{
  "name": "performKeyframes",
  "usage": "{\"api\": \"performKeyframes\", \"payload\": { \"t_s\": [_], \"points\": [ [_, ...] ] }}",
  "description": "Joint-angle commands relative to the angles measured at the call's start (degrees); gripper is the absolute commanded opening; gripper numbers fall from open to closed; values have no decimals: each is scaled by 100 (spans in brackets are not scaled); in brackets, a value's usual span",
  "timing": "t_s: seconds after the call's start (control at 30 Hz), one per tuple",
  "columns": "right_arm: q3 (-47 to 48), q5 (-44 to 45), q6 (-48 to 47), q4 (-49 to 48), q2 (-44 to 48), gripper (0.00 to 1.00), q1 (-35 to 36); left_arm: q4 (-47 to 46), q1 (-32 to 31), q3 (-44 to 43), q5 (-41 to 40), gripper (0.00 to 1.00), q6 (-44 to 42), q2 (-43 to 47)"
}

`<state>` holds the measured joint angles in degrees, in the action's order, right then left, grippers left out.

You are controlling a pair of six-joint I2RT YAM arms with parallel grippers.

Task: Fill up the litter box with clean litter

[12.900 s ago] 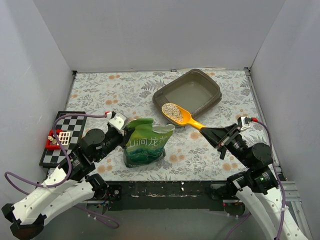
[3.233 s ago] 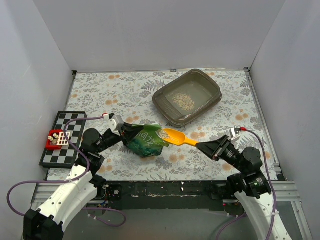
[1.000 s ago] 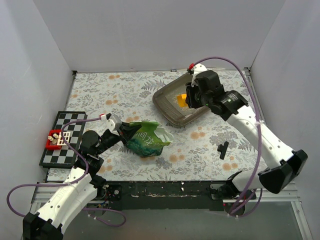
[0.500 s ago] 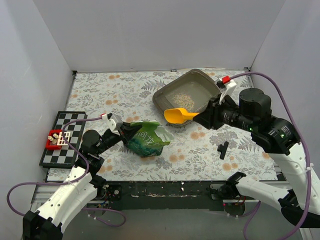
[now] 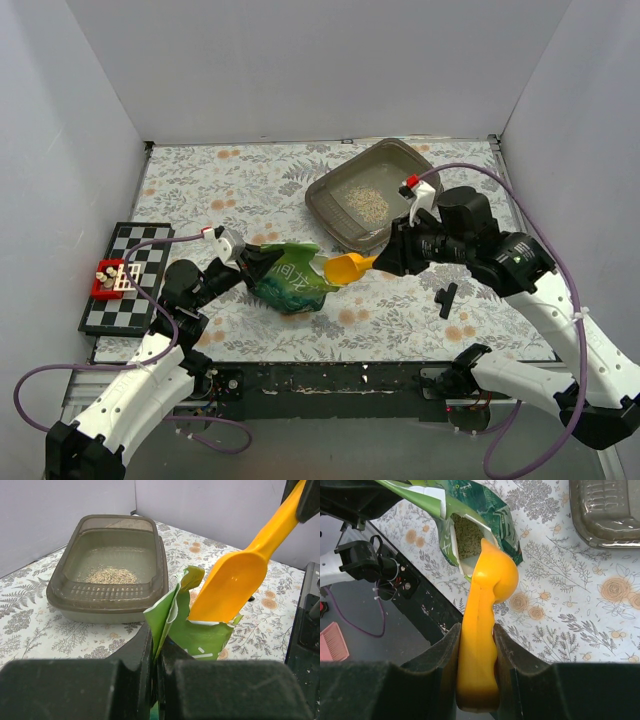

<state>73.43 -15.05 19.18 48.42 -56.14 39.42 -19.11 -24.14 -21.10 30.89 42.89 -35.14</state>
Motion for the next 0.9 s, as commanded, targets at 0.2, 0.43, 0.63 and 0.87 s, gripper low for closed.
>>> {"api": "performKeyframes", "payload": {
  "t_s": [0.2,0.43,0.63,0.87],
  "points": [
    [-496,-104,770,-1255,-555,1,391,101,-20,18,48,0,8,77],
    [-225,238,1404,-1101,-1406,1,453,101,-20,18,40,0,26,94],
    [768,625,1325,148,-2444,1,496,145,-29,1,-171,0,9,191],
    [648,670,1395,239,-3192,1,602,206,-29,-25,-321,0,-35,252]
  ]
}}
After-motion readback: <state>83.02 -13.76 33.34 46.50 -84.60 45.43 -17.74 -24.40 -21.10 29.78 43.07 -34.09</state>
